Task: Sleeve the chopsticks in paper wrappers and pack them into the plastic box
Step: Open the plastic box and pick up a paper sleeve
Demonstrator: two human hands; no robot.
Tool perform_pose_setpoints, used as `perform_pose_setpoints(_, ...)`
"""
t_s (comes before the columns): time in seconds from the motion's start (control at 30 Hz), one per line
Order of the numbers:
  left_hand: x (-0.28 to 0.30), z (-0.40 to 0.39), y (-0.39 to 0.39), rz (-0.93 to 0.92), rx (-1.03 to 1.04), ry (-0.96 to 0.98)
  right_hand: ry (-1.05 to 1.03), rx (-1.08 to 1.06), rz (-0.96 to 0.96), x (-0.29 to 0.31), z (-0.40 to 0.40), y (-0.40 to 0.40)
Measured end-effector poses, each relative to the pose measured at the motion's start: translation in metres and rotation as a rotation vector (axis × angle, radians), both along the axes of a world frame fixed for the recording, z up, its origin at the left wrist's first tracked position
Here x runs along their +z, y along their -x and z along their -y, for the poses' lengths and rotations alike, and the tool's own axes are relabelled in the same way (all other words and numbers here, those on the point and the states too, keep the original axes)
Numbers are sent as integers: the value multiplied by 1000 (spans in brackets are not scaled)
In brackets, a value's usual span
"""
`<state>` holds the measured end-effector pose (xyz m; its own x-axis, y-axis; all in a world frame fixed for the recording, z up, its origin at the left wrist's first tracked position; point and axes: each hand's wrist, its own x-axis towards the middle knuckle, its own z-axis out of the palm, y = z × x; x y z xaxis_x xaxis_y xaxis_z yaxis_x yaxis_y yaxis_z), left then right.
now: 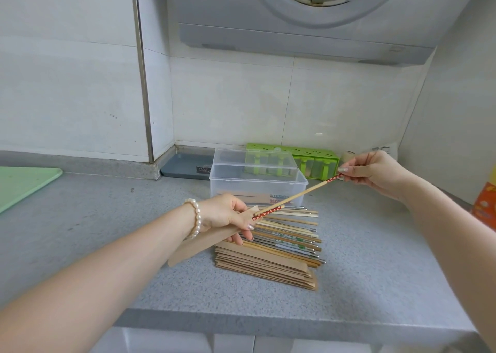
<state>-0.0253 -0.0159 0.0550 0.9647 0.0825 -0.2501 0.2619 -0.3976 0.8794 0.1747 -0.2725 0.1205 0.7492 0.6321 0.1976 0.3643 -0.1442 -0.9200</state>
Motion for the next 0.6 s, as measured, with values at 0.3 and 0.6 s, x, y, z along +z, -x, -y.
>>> perform_pose_setpoints(0.3, 1, 11, -2, 10, -39, 1, 83, 55, 56, -14, -22, 12)
perform_pose_setpoints(0.6, 3, 20, -10, 35, -31, -11, 98, 198, -92, -48, -61, 50)
